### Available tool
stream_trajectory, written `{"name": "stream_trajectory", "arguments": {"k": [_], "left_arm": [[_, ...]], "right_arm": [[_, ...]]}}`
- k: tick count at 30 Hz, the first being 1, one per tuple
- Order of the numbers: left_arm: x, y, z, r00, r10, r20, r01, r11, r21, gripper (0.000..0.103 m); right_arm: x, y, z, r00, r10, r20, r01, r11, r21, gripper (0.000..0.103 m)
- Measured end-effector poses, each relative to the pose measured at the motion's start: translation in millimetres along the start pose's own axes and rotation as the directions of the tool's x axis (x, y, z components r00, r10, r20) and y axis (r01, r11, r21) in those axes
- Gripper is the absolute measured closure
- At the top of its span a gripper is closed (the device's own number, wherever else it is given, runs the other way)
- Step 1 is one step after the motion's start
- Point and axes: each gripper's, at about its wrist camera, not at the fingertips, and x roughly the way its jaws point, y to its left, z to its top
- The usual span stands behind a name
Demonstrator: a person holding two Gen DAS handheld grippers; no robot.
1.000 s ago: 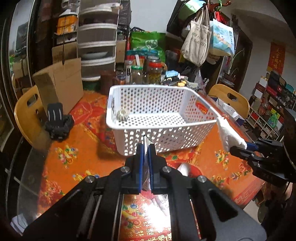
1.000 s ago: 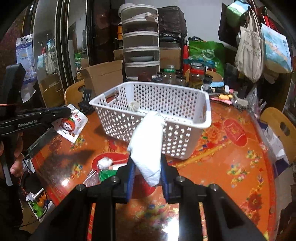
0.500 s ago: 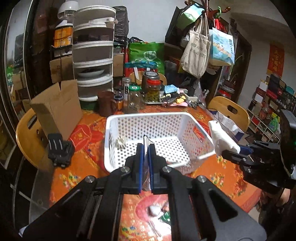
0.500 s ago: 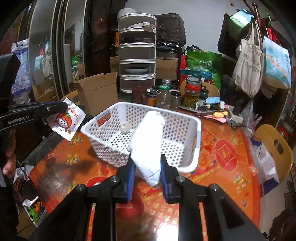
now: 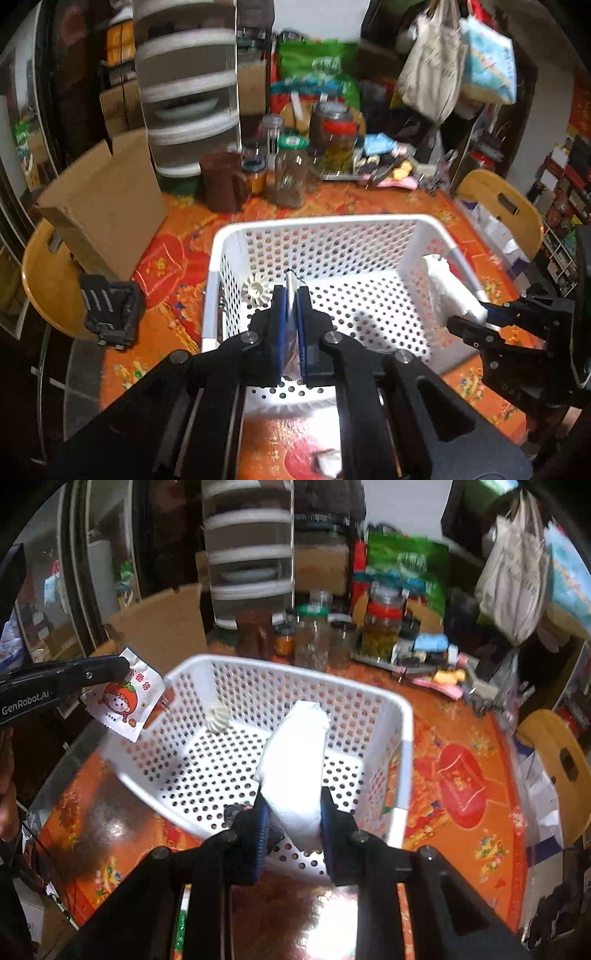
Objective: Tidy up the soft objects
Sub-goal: 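Lift the packet with the left tool over the basket while the right tool carries the cloth, then open the left tool to drop the packet while the right tool releases the cloth into the basket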
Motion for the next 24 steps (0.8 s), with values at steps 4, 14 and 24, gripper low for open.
{"name": "stream_trajectory", "arguments": {"k": [4,14,24], "left_arm": [[44,8,0,0.998,0.019,-0.062,-0.02,1.0,-0.017,0.098],[93,10,-11,0.993,0.028,-0.113,-0.029,1.0,-0.011,0.097],[101,18,-17,0.994,0.021,-0.11,-0.022,1.0,-0.009,0.083]], "right_arm": [[27,-1,7,0.999,-0.027,-0.048,0.026,1.0,-0.011,0.08],[59,1,14,0.994,-0.078,-0.078,0.075,0.997,-0.032,0.08],[56,-7,13,0.994,-0.103,-0.03,0.102,0.995,-0.017,0.058]]}}
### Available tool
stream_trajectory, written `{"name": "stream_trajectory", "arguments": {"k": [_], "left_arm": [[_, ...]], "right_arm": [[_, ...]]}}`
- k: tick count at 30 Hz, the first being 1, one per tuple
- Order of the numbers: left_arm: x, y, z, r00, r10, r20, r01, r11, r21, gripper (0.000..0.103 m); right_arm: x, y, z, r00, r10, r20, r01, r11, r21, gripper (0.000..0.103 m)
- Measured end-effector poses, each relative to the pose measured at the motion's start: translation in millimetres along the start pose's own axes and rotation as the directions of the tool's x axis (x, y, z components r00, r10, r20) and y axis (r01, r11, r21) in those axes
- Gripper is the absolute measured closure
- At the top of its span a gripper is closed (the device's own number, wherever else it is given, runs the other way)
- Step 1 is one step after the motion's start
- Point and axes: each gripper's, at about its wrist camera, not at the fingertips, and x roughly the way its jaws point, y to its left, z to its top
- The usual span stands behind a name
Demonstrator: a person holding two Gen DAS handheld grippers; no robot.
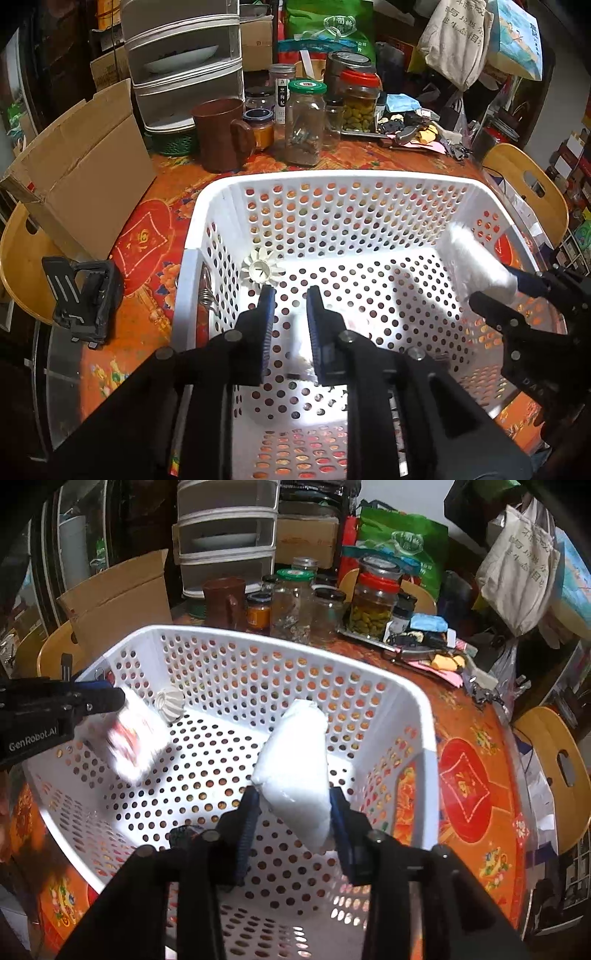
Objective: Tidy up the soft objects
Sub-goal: 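Open the left tool to drop the packet while the right tool releases the cloth into the basket, then grasp the clear plastic bag with the left tool while the right tool grasps the green packet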
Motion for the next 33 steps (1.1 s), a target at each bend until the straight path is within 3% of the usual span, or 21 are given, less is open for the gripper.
{"name": "stream_trajectory", "arguments": {"k": [1,4,6,12,20,26,33], "left_arm": [[-1,0,0,1.0,-0.006,-0.001,0.006,1.0,-0.002,0.079],[-11,-1,-2,1.0,-0.002,0.027,0.002,1.0,0.009,0.051],[-20,-5,-3,0.998,0.009,0.061,-0.011,1.0,0.027,0.028],[-46,-11,-12,0.994,0.022,0.106,-0.029,0.997,0.064,0.018],[-91,-16,-45,0.987,0.05,0.152,-0.069,0.99,0.121,0.016],[-152,0,-110,0.976,0.017,0.215,-0.035,0.996,0.079,0.01],[-170,3,-201,0.975,-0.007,0.221,-0.004,0.999,0.049,0.009]], "right_arm": [[-1,0,0,1.0,-0.005,0.006,0.005,1.0,0.0,0.052],[-7,1,0,1.0,-0.012,0.018,0.013,1.0,-0.01,0.031],[-9,-1,0,1.0,-0.012,0.025,0.013,1.0,-0.005,0.028],[-17,-9,-6,0.999,0.009,0.036,-0.01,0.999,0.038,0.023],[-59,-15,-32,0.995,0.039,0.093,-0.047,0.995,0.083,0.022],[-105,-13,-89,0.985,0.055,0.165,-0.074,0.991,0.114,0.018],[-111,15,-170,0.981,0.127,0.147,-0.145,0.982,0.123,0.018]]}}
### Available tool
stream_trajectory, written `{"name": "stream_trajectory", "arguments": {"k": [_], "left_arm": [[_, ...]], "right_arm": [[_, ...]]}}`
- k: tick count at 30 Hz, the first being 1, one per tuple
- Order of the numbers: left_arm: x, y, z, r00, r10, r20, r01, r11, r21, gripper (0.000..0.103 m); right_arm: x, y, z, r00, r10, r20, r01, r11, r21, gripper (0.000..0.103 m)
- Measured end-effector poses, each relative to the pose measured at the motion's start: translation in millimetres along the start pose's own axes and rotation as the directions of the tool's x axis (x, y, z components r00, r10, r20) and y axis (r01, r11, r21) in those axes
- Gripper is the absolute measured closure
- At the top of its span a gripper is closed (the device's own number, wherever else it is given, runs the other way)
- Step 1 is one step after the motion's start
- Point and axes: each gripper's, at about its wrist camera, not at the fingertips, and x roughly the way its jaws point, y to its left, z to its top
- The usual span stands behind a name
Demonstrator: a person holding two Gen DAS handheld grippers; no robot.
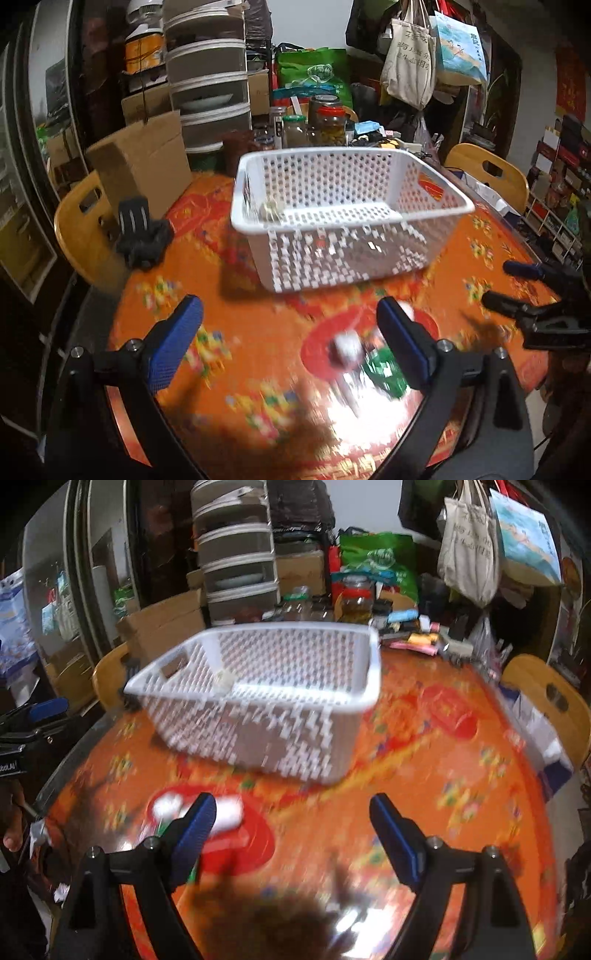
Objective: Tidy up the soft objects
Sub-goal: 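Grasp the clear plastic bag with the left tool while the right tool grasps the green packet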
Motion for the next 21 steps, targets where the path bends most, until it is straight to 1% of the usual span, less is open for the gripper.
{"name": "stream_trajectory", "arguments": {"k": [4,6,10,16,18,19,20,21], "left_arm": [[6,-13,-38,0.999,-0.012,-0.03,0.011,1.0,-0.011,0.009],[14,-25,-54,0.999,-0.015,-0.051,0.015,1.0,0.008,0.009],[42,-43,-69,0.992,-0.046,-0.12,0.05,0.998,0.029,0.009],[67,-55,-85,0.984,-0.047,-0.171,0.053,0.998,0.032,0.011],[71,-56,-85,0.983,-0.047,-0.176,0.053,0.998,0.033,0.022],[72,-57,-86,0.983,-0.044,-0.177,0.051,0.998,0.034,0.025],[73,-58,-87,0.983,-0.039,-0.18,0.047,0.998,0.038,0.033],[75,-59,-87,0.982,-0.039,-0.183,0.047,0.998,0.042,0.044]], "right_arm": [[2,13,-34,0.999,0.034,-0.017,-0.033,0.999,0.018,0.018],[4,18,-47,0.999,0.029,-0.025,-0.028,1.0,0.013,0.018],[2,19,-59,0.999,0.044,-0.015,-0.043,0.998,0.045,0.018],[5,19,-64,0.999,0.045,-0.011,-0.044,0.997,0.058,0.018],[6,24,-63,0.999,0.05,-0.01,-0.05,0.998,0.049,0.018],[7,26,-62,0.998,0.055,-0.012,-0.055,0.998,0.044,0.018],[9,28,-61,0.998,0.06,-0.013,-0.06,0.997,0.039,0.018],[11,32,-60,0.998,0.067,-0.013,-0.066,0.997,0.031,0.018]]}}
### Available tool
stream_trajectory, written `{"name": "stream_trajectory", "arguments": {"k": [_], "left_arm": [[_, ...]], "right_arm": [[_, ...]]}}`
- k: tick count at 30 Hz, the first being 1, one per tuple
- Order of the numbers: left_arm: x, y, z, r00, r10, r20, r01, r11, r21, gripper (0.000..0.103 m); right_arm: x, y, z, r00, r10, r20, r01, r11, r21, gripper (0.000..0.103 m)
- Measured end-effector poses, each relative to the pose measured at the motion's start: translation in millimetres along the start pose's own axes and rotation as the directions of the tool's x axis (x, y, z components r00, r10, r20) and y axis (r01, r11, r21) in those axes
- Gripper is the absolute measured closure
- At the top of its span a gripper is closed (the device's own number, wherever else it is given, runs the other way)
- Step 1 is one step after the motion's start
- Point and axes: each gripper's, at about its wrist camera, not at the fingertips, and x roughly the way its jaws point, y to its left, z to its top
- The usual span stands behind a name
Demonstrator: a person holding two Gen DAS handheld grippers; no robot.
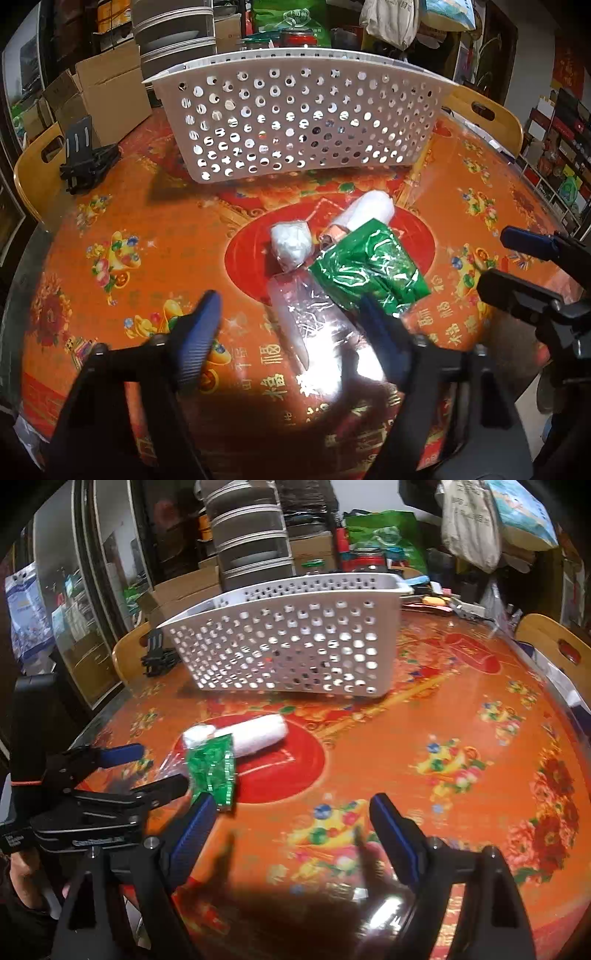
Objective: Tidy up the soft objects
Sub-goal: 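Grasp the clear plastic bag with the left tool while the right tool grasps the green packet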
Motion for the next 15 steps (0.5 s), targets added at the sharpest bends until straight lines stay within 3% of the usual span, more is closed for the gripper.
{"name": "stream_trajectory", "arguments": {"k": [3,6,15], "left_arm": [[3,2,0,1.0,-0.008,-0.011,0.008,1.0,0.002,0.067],[3,7,0,1.0,-0.003,-0.006,0.003,1.0,-0.005,0.068],[0,26,1,1.0,0.009,0.004,-0.009,1.0,-0.025,0.07]], "right_arm": [[7,9,4,1.0,0.017,-0.003,-0.017,1.0,-0.021,0.018],[16,21,8,0.999,0.029,-0.013,-0.03,0.999,-0.046,0.02],[50,45,11,0.996,0.043,-0.075,-0.05,0.994,-0.096,0.043]]}}
